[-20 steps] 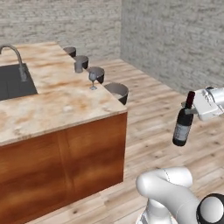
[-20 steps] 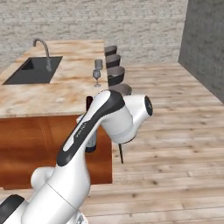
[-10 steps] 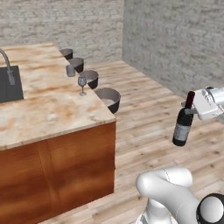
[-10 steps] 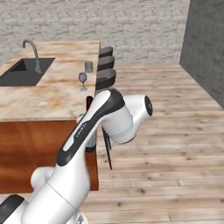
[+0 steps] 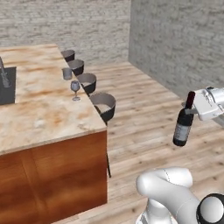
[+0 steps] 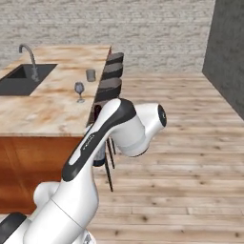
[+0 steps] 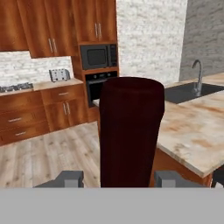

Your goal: There is a wine glass and glass cup on the dining counter. Place the wine bottle next to the wine glass and the juice bottle next to the glass cup.

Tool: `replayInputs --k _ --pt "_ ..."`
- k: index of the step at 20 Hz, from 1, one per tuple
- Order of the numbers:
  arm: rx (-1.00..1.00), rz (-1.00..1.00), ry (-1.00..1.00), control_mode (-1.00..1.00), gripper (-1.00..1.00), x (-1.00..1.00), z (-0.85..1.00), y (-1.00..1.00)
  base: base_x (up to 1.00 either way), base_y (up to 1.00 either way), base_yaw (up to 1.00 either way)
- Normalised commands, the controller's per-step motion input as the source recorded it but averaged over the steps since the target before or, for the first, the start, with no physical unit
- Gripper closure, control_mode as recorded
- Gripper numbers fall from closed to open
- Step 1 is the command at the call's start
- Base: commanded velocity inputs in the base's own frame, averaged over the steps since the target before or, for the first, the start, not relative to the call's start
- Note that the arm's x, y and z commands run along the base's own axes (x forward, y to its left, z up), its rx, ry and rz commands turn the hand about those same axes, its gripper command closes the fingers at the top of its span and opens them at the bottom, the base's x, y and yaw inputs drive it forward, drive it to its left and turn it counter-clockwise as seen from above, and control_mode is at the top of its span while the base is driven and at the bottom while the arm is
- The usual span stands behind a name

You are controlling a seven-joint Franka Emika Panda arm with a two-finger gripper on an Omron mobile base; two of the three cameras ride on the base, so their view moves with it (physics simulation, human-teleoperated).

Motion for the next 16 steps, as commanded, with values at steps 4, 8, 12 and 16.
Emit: replayInputs --k 4,8,12,16 --pt "0.0 0.0 0.0 1.0 1.0 0.0 0.0 0.0 0.51 -0.43 0.19" --pt "0.0 0.0 0.0 1.0 1.0 0.0 0.0 0.0 0.51 -0.43 0.2" --pt "0.0 0.0 0.0 1.0 1.0 0.0 0.0 0.0 0.51 -0.43 0.2" --pt "0.0 0.0 0.0 1.0 1.0 0.0 0.0 0.0 0.51 -0.43 0.2"
